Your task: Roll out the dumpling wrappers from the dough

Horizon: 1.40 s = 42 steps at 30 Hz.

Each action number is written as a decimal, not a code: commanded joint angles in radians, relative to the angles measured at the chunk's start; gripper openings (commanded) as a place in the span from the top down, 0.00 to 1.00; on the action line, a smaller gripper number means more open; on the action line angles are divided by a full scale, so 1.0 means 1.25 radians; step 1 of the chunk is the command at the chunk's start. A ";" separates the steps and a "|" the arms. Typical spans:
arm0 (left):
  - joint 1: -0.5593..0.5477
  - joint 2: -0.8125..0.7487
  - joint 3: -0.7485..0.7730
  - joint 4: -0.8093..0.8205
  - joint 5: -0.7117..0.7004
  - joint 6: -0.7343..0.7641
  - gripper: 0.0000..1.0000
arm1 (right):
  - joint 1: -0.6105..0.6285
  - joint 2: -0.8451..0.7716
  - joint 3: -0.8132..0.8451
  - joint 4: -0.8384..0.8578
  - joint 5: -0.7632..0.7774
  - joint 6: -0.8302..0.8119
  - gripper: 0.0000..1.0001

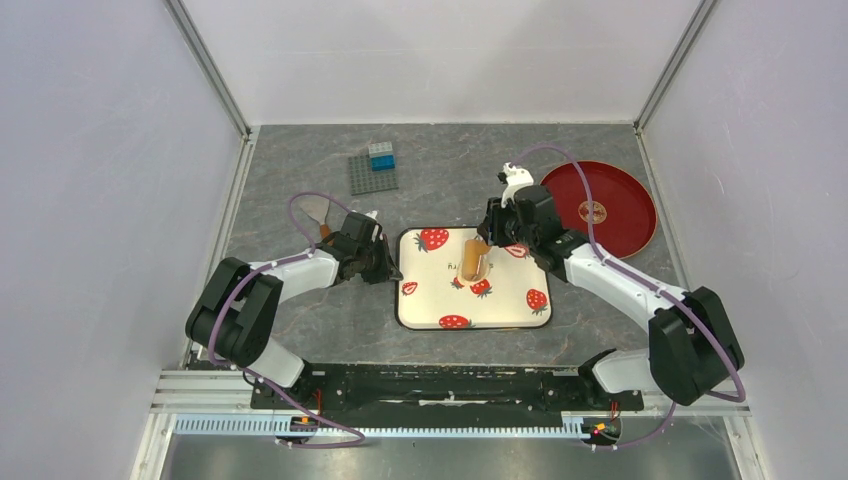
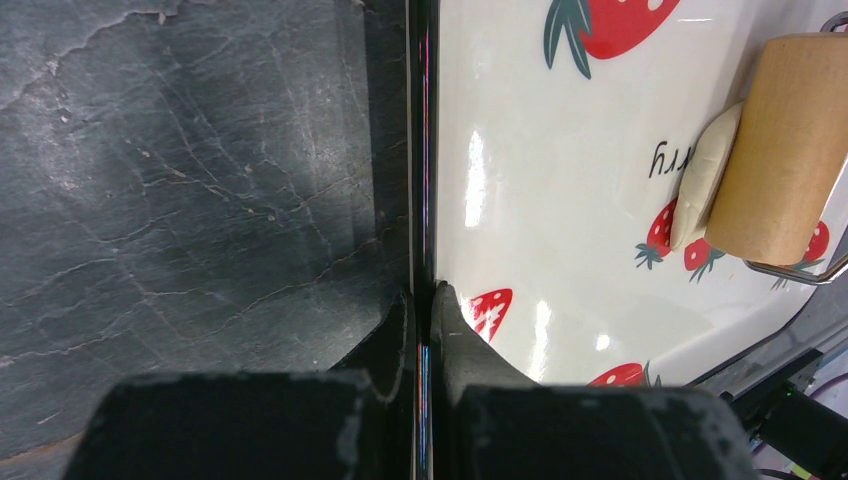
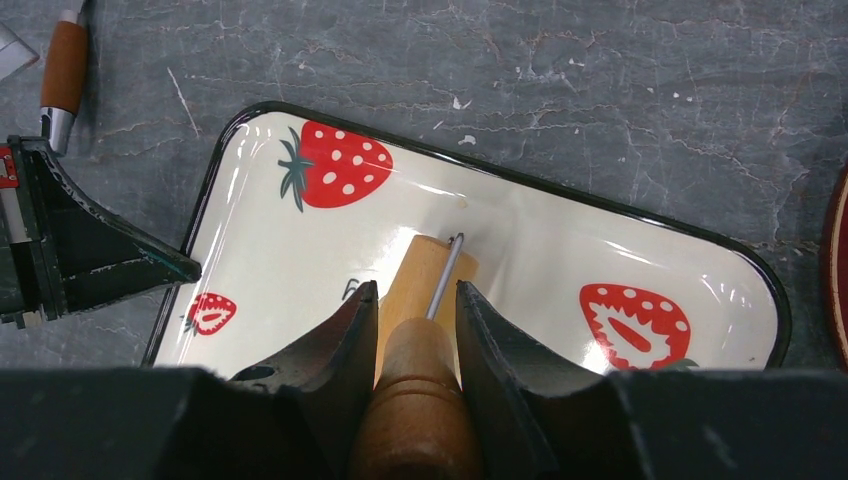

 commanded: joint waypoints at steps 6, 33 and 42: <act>-0.009 0.051 -0.036 -0.098 -0.087 0.023 0.98 | 0.037 0.068 -0.092 -0.274 0.017 0.027 1.00; -0.011 0.055 -0.035 -0.097 -0.087 0.024 0.98 | 0.079 0.031 -0.194 -0.248 0.131 0.079 1.00; -0.011 0.055 -0.034 -0.097 -0.086 0.024 0.98 | 0.087 0.016 -0.233 -0.191 0.110 0.122 1.00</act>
